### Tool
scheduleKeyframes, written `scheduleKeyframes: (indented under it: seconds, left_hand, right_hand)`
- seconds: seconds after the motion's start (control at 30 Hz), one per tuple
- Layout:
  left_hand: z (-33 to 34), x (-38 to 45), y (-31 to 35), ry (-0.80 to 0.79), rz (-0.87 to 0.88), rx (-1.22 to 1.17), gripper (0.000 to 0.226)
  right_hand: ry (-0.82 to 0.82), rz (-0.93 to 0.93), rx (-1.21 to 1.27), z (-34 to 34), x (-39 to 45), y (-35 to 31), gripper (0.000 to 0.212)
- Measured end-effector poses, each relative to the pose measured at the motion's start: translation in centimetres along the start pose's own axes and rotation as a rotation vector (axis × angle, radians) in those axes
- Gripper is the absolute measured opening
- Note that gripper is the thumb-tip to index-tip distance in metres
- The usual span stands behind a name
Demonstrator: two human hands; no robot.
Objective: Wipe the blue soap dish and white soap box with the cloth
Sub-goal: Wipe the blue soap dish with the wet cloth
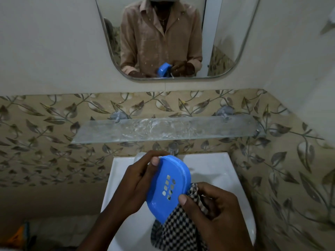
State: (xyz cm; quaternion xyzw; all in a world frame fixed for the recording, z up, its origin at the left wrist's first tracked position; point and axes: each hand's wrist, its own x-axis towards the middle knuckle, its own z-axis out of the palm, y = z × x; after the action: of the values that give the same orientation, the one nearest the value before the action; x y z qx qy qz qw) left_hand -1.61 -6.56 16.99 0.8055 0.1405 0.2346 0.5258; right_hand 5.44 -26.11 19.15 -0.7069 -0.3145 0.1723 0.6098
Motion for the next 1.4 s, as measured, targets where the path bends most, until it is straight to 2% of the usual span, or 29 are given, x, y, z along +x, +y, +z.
scheduleKeyframes:
  seconds: [0.07, 0.13, 0.2, 0.27, 0.33, 0.43, 0.5, 0.57, 0.6, 0.77, 0.87, 0.97, 1.13, 1.27, 1.4]
  left_hand:
    - [0.5, -0.3, 0.2, 0.142, -0.181, -0.195, 0.069]
    - [1.6, -1.0, 0.0, 0.261, -0.474, -0.432, 0.083]
    - [3.0, -2.1, -0.1, 0.224, -0.703, -0.625, 0.080]
    - [4.1, -3.1, 0.2, 0.215, -0.770, -0.809, 0.069]
    - [4.6, -3.4, 0.5, 0.281, -0.720, -0.882, 0.057]
    - [4.5, -2.5, 0.9, 0.408, -0.646, -0.785, 0.064]
    - [4.1, -1.7, 0.9, 0.475, -0.649, -0.667, 0.069]
    - [3.7, -1.3, 0.4, 0.512, -0.648, -0.587, 0.069]
    - [3.6, -1.3, 0.0, 0.521, -0.648, -0.559, 0.067]
    - [4.3, -1.8, -1.0, 0.485, -0.666, -0.479, 0.067]
    - [4.7, -2.1, -0.9, 0.444, -0.651, -0.470, 0.069]
    - [5.0, -2.7, -1.0, 0.410, -0.625, -0.466, 0.079]
    - [5.2, -3.4, -1.5, 0.400, -0.568, -0.399, 0.084]
    - [4.5, -3.3, -1.6, 0.511, -0.497, -0.336, 0.066]
    - [3.6, -2.8, -1.5, 0.564, -0.421, -0.298, 0.059]
  right_hand:
    - [0.106, -0.122, -0.119, 0.7, -0.5, 0.3, 0.029]
    - [0.186, -0.237, -0.201, 1.5, -0.9, 0.7, 0.016]
    - [0.256, -0.313, -0.258, 2.1, -0.9, 1.1, 0.010]
    - [0.282, -0.332, -0.303, 2.7, -0.8, 1.5, 0.010]
    - [0.248, -0.324, -0.297, 3.2, -0.9, 1.7, 0.007]
    - [0.109, -0.286, -0.248, 3.7, -1.2, 1.5, 0.006]
    - [0.090, -0.234, -0.188, 3.7, -1.5, 1.7, 0.024]
    - [0.161, -0.170, -0.123, 3.3, -1.8, 1.7, 0.046]
    - [0.194, -0.165, -0.128, 3.1, -1.8, 1.7, 0.050]
    - [0.251, -0.376, -0.314, 2.0, -1.4, 1.0, 0.021]
    - [0.248, -0.542, -0.440, 1.8, -1.0, 1.5, 0.024]
    - [0.269, -0.620, -0.519, 1.9, -0.8, 2.1, 0.022]
    - [0.323, -0.600, -0.534, 1.5, 0.4, 1.8, 0.020]
    - [0.284, -0.543, -0.489, 1.2, 0.9, 1.3, 0.017]
    - [0.243, -0.540, -0.457, 2.1, -0.8, 2.0, 0.013]
